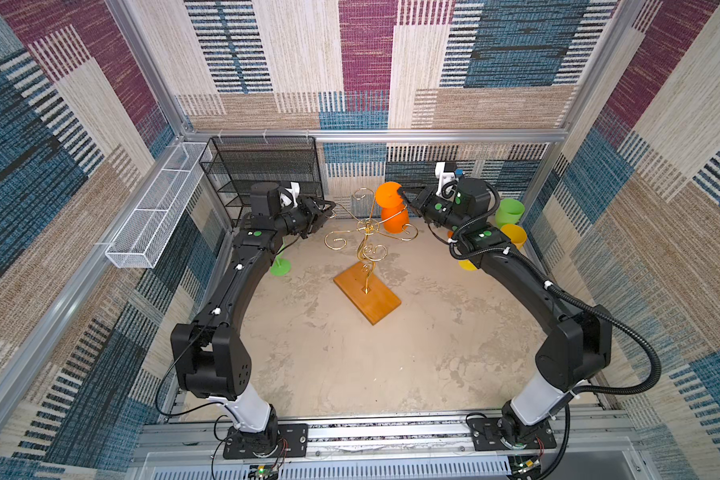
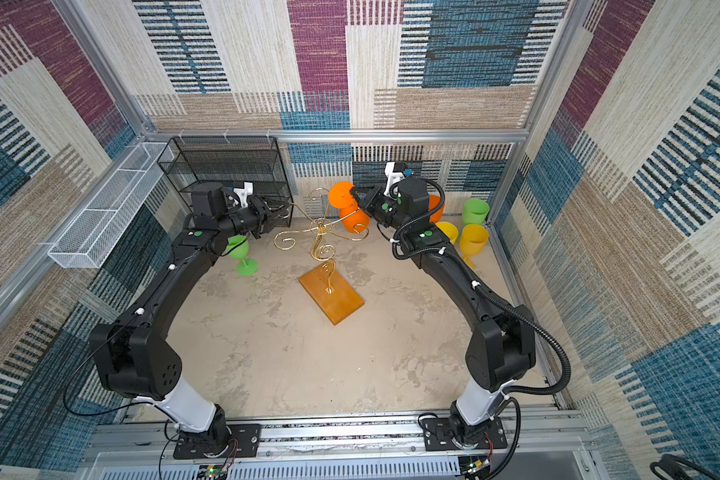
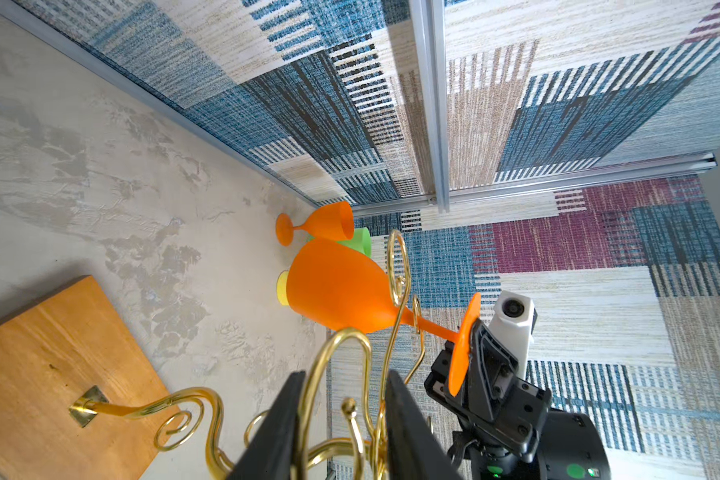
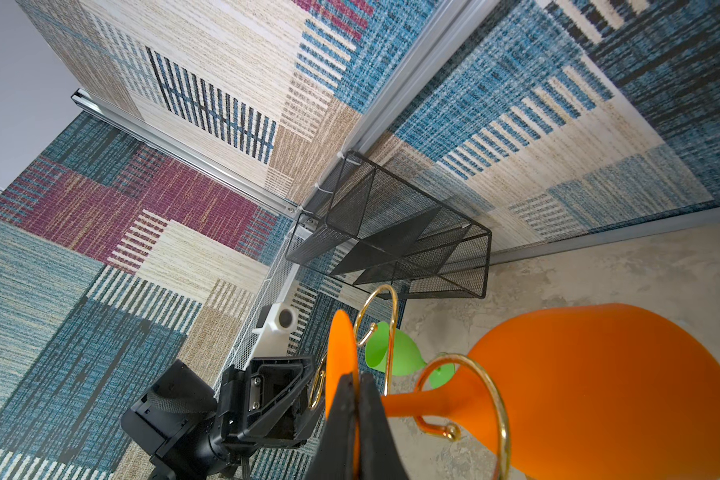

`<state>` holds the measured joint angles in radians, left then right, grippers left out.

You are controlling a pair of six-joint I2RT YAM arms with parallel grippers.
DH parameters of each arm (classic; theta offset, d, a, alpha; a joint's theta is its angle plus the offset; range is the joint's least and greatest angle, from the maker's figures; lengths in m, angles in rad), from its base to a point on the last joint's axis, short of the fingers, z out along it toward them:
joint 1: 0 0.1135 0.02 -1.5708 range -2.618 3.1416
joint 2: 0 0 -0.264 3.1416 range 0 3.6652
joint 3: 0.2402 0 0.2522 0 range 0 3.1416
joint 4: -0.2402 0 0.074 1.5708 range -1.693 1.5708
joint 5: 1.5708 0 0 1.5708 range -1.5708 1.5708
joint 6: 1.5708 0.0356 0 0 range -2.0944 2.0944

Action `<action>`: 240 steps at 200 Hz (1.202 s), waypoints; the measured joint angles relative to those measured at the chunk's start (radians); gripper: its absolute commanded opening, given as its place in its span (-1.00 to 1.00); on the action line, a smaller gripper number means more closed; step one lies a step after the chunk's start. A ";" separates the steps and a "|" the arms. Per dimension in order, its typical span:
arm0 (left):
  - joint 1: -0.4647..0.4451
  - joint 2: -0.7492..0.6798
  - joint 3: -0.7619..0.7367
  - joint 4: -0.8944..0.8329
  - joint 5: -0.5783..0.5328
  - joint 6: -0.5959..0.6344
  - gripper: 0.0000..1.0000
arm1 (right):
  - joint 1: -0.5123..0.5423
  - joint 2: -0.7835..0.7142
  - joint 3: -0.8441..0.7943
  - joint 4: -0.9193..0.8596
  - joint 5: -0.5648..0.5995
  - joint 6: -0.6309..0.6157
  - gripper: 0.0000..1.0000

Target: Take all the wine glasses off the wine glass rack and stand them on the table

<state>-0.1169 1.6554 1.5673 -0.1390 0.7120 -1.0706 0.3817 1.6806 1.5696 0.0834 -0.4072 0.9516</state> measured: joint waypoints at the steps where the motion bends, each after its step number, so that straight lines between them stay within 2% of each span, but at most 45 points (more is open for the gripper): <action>1: 0.000 0.000 0.000 0.000 0.000 0.000 -0.48 | 0.000 0.000 0.000 0.000 0.000 0.000 -1.00; 21: 0.001 0.000 0.000 -0.007 0.000 -0.002 -0.76 | 0.000 -0.003 -0.005 0.000 0.000 -0.003 -1.00; 48: -0.002 -0.003 0.002 0.030 0.039 -0.063 -1.00 | -0.002 -0.011 -0.012 0.001 0.027 -0.011 -1.00; 65: -0.001 -0.010 0.003 0.038 0.051 -0.098 -1.00 | -0.002 -0.017 -0.014 0.000 0.032 -0.011 -1.00; 240: -0.002 -0.040 -0.045 0.075 0.026 -0.021 -1.00 | 0.005 -0.134 -0.102 -0.038 0.079 -0.075 -1.00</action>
<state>-0.1192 1.6154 1.5223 -0.0643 0.7380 -1.0920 0.3866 1.5463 1.4677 0.0452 -0.3286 0.8768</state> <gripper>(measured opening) 0.112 0.061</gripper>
